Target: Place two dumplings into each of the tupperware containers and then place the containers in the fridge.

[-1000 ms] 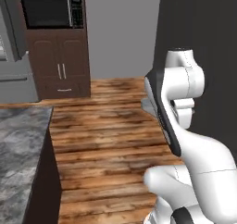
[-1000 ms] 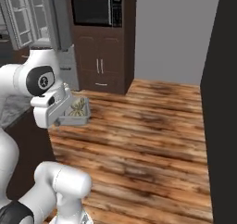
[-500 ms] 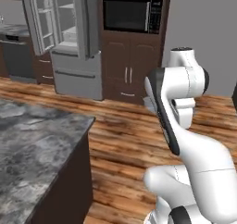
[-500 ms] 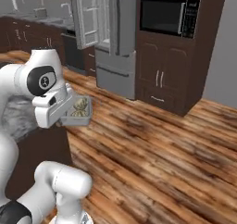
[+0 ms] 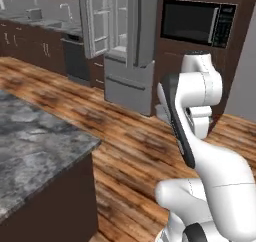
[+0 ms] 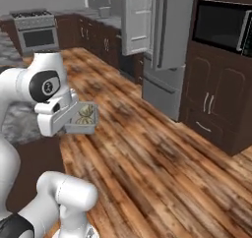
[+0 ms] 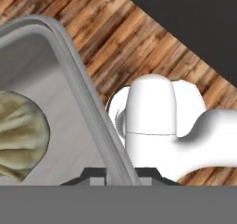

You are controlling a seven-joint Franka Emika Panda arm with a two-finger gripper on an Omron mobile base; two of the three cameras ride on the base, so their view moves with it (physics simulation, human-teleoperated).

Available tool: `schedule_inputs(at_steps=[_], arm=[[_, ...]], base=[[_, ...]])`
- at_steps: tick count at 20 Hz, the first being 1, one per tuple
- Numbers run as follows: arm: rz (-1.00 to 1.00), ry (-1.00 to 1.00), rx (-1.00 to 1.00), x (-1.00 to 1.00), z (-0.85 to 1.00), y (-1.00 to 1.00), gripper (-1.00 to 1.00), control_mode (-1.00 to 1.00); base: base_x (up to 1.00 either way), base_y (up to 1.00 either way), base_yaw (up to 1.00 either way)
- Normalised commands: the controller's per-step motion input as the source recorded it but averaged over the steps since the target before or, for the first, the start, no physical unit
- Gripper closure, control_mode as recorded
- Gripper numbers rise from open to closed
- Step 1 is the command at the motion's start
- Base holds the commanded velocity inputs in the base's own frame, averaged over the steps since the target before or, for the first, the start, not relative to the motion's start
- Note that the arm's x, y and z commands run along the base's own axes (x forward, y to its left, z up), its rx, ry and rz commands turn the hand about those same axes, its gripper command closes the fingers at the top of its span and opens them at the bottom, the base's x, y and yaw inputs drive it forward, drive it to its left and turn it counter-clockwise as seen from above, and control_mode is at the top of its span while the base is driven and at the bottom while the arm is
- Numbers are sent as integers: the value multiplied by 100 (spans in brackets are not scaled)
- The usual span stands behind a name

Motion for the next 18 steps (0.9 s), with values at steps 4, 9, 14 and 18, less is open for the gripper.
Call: schedule_inputs(at_steps=[4, 9, 14, 18], arm=[[0, 0, 0, 0, 0, 0, 100, 100], [0, 0, 0, 0, 0, 0, 100, 100], [0, 0, 0, 0, 0, 0, 100, 100], [0, 0, 0, 0, 0, 0, 100, 100]], base=[[76, -38, 79], [87, -42, 73], [96, -84, 45], [91, -92, 19]])
